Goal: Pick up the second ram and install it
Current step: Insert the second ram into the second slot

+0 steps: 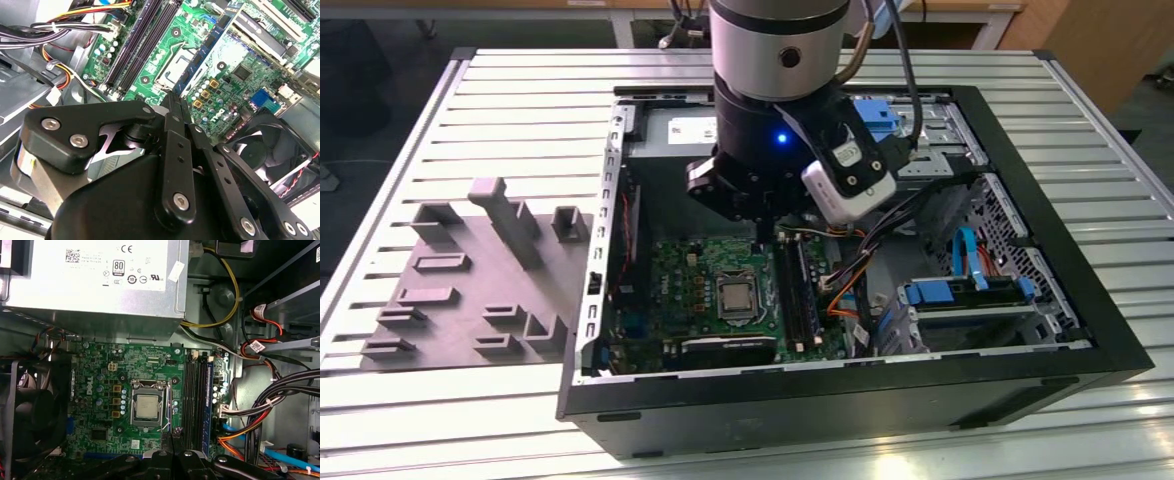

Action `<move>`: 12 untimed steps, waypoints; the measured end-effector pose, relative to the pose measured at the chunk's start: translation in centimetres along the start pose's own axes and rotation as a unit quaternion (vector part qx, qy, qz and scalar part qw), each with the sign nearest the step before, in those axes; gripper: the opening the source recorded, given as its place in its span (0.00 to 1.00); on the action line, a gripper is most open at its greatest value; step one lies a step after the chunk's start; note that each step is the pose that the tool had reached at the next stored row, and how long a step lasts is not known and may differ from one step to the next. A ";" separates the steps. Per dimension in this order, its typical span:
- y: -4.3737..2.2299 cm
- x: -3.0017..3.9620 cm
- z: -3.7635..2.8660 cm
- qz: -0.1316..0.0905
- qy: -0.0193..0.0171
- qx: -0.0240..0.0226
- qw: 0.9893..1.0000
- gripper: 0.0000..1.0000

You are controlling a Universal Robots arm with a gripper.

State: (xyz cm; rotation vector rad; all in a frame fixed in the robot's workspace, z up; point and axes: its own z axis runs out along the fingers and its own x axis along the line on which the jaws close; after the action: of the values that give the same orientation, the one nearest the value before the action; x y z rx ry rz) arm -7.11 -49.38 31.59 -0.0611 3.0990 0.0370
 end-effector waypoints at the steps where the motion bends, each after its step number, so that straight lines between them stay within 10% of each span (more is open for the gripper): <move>1: 0.00 -0.01 0.01 0.000 0.000 0.000 1.000 0.11; 12: -0.02 -0.29 0.21 0.000 0.000 0.000 1.000 0.11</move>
State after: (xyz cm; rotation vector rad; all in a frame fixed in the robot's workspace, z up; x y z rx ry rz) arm -6.81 -49.38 31.39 -0.0610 3.0990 0.0371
